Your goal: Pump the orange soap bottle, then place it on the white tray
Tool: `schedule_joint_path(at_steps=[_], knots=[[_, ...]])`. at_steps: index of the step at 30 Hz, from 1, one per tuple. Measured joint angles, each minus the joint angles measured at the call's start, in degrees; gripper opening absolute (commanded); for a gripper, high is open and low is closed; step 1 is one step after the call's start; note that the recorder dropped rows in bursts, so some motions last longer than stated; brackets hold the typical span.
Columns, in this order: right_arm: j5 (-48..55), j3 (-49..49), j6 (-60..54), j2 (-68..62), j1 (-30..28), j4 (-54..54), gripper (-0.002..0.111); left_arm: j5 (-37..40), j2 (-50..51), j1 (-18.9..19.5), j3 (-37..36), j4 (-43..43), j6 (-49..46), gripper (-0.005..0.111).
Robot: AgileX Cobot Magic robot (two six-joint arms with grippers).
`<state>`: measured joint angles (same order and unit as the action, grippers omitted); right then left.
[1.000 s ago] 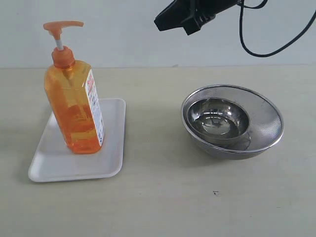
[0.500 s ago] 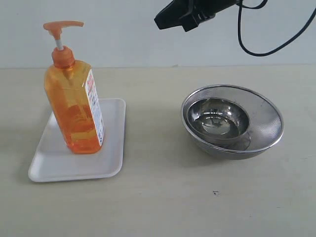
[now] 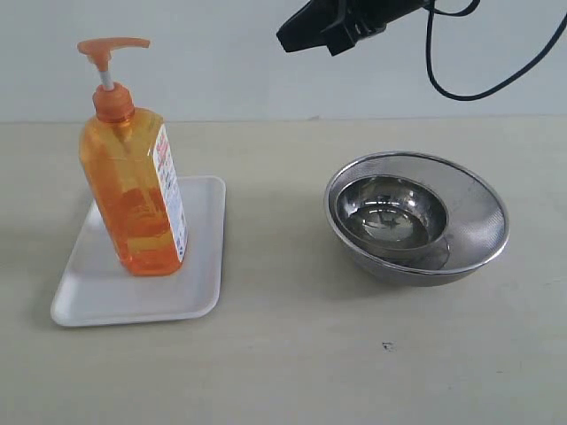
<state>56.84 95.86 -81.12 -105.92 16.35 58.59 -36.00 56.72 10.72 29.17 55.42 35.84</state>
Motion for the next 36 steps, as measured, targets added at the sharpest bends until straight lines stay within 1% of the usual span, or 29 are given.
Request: schedule_joint_path(at_steps=[16,31,36], knots=[[0.0,0.0,0.2,0.0,0.0,0.0,0.000,0.0,-0.6,0.0,0.0,0.0,0.0,0.005],[0.0,0.0,0.2,0.0,0.0,0.1,0.000,0.0,-11.3,0.0,0.0,-1.3,2.1,0.005],[0.0,0.0,0.2,0.0,0.0,0.1,0.000,2.5,-13.1,0.0,0.0,-1.3,5.6,0.005]])
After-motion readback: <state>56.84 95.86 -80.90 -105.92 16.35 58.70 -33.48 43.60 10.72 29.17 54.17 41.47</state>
